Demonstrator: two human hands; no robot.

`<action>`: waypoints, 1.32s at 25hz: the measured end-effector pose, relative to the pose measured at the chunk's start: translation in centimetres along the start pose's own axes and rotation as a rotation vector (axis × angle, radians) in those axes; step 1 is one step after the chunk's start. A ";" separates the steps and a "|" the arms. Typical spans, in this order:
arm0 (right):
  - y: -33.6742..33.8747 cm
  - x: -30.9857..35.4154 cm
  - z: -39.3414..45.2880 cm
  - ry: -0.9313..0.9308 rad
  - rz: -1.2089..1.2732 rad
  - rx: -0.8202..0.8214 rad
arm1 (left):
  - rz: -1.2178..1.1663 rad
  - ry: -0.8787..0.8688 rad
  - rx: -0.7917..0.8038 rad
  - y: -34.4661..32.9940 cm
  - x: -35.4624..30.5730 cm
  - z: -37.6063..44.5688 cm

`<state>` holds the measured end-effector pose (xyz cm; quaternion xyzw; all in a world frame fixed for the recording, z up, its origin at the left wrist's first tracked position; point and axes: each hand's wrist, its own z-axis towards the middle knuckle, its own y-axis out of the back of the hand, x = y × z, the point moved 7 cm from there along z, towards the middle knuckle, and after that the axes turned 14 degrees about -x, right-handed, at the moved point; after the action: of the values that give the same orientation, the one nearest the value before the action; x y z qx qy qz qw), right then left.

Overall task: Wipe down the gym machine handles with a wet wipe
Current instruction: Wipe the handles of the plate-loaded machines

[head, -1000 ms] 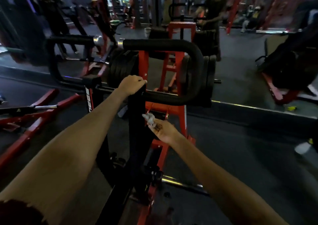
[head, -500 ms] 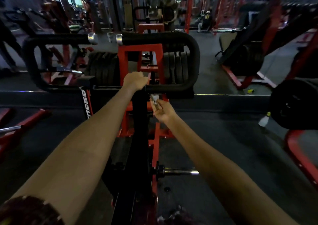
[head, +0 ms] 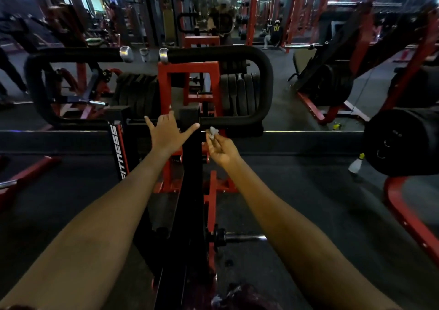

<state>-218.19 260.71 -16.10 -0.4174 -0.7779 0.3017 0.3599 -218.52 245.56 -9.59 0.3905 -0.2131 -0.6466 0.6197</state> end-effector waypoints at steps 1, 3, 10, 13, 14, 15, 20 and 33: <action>0.2 0.2 0.0 0.001 0.031 0.008 | 0.033 -0.053 0.013 0.0 0.3 -0.2; 0.3 0.5 -0.1 0.020 0.063 0.033 | 0.041 -0.125 0.017 0.1 0.1 -0.1; 1.5 2.6 0.5 0.093 0.093 0.020 | 0.086 -0.119 0.110 -0.1 -0.2 0.2; 0.9 1.7 0.6 0.137 -0.085 0.017 | 0.118 -0.099 0.140 0.1 -0.6 0.0; 0.6 1.4 0.3 0.122 -0.125 0.015 | 0.125 -0.090 0.147 0.1 -0.7 0.0; 0.4 1.4 0.2 0.103 -0.127 0.013 | 0.130 -0.081 0.152 0.2 -0.8 0.0; 1.5 3.2 0.5 0.110 0.060 0.054 | 0.149 -0.061 0.184 0.2 -0.9 -0.1; 3.2 9.3 -1.2 0.241 0.051 -0.083 | 0.146 -0.001 0.241 0.5 -1.2 0.1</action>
<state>-219.44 270.51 -15.03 -0.4849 -0.7298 0.2261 0.4256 -218.35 246.67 -8.89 0.4454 -0.3172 -0.5696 0.6137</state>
